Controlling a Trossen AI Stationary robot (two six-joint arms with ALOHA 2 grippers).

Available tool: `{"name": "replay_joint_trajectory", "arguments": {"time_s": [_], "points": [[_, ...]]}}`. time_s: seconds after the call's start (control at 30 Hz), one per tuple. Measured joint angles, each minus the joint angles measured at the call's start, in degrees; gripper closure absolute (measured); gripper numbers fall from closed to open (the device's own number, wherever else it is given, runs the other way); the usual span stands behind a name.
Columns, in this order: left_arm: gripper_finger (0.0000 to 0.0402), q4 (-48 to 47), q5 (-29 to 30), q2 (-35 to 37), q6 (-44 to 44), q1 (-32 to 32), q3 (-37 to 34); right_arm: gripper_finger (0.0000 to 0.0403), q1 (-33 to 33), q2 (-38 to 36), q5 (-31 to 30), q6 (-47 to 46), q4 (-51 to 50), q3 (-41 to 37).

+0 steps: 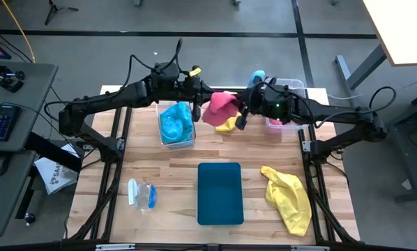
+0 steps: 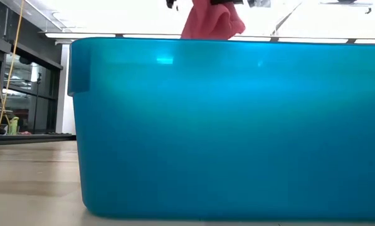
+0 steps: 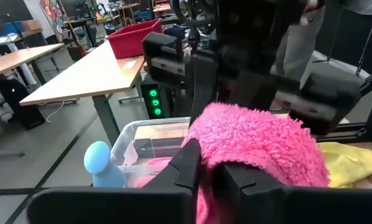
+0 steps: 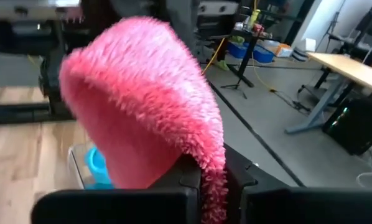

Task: Sort microfiber towel by color & place in baskets
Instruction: Put the pink towel into the right transparent bin

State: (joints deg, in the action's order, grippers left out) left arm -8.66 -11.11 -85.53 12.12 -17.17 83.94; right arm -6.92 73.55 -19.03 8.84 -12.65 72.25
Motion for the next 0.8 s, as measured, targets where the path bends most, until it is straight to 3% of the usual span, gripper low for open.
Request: {"name": "replay_joint_trajectory", "arguments": {"time_s": [0.17,0.4,0.57,0.8], "points": [[0.0323,-6.77,5.03,1.50,1.53,-0.79,0.00,0.0397,-0.04,-2.71,0.53,-1.03,-2.18,0.00],[0.0235,-27.85,22.63,7.11,5.26,-3.43,-0.02,0.0401,-1.95,-11.88,-4.52,-2.64,-13.24,0.00],[0.0204,-35.32,18.43,11.73,-2.69,-5.95,-3.82,0.0402,-4.66,-18.08,-14.36,-9.37,-26.70,0.02],[0.0202,-26.56,15.57,19.77,-13.00,-2.52,-17.31,0.0402,-9.19,-22.14,-25.84,-21.05,-44.67,0.02]]}}
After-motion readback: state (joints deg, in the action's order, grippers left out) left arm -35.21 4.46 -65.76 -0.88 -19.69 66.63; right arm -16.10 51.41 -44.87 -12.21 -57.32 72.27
